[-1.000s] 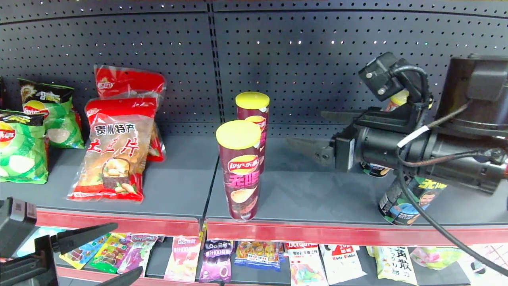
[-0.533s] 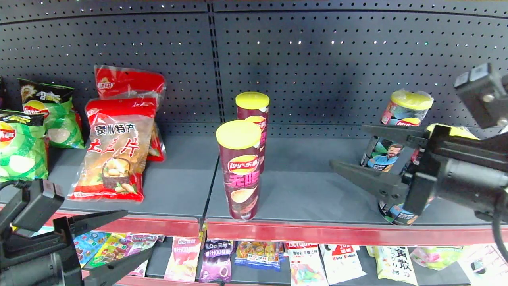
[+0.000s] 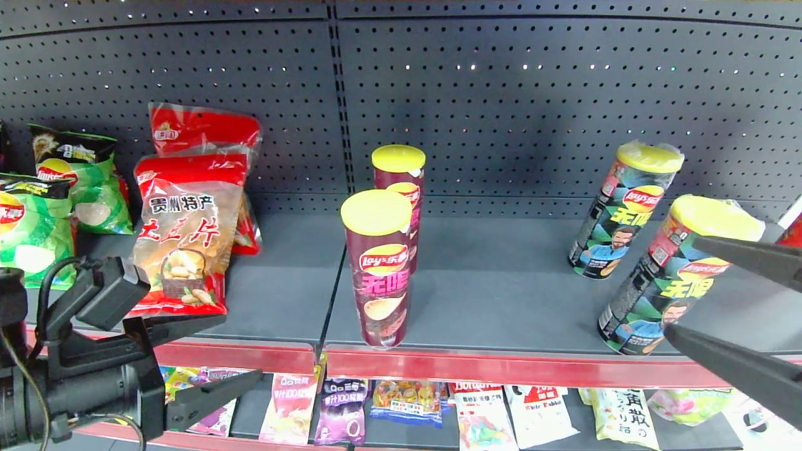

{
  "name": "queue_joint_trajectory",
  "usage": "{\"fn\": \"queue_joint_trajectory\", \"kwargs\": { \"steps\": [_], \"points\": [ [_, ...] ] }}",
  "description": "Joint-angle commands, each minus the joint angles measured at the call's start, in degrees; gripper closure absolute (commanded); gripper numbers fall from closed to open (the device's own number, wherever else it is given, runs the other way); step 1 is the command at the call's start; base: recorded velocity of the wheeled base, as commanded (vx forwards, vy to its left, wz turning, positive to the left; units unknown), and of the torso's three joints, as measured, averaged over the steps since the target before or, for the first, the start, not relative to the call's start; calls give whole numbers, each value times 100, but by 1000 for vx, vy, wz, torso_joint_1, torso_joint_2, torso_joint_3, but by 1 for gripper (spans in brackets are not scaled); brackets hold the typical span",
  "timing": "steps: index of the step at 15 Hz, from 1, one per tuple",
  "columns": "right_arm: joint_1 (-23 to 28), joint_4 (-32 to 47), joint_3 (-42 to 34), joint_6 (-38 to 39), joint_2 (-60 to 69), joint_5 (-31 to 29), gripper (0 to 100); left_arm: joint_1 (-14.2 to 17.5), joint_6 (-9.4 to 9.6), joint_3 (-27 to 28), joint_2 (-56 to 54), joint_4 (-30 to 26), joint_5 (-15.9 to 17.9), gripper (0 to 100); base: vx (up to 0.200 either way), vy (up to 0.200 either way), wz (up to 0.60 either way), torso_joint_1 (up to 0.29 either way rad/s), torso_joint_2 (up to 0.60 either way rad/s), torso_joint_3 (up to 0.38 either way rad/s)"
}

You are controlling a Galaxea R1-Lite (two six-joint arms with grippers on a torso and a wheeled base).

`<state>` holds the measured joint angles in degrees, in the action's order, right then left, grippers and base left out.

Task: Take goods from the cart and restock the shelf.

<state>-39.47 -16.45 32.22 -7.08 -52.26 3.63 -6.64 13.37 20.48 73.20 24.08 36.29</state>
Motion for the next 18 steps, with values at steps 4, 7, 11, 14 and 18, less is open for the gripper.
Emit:
{"fn": "queue_joint_trajectory", "kwargs": {
  "steps": [4,7,11,14,18],
  "points": [
    [933,1592,-93,295,1737,-117,0,-83,210,193,493,27,1,0,0,0,0,0,0,0],
    [2093,1996,-471,480,2308,-328,0,-382,254,220,748,27,-26,0,0,0,0,0,0,0],
    [2664,1996,-673,480,2537,-319,0,-592,227,571,1416,484,-351,0,0,0,0,0,0,0],
    [2655,2005,-726,480,2598,-319,0,-724,227,1019,1908,510,-491,0,0,0,0,0,0,0],
    [2664,1996,-805,480,2598,-319,0,-909,210,1459,2427,510,-535,0,0,0,0,0,0,0]
  ]
}}
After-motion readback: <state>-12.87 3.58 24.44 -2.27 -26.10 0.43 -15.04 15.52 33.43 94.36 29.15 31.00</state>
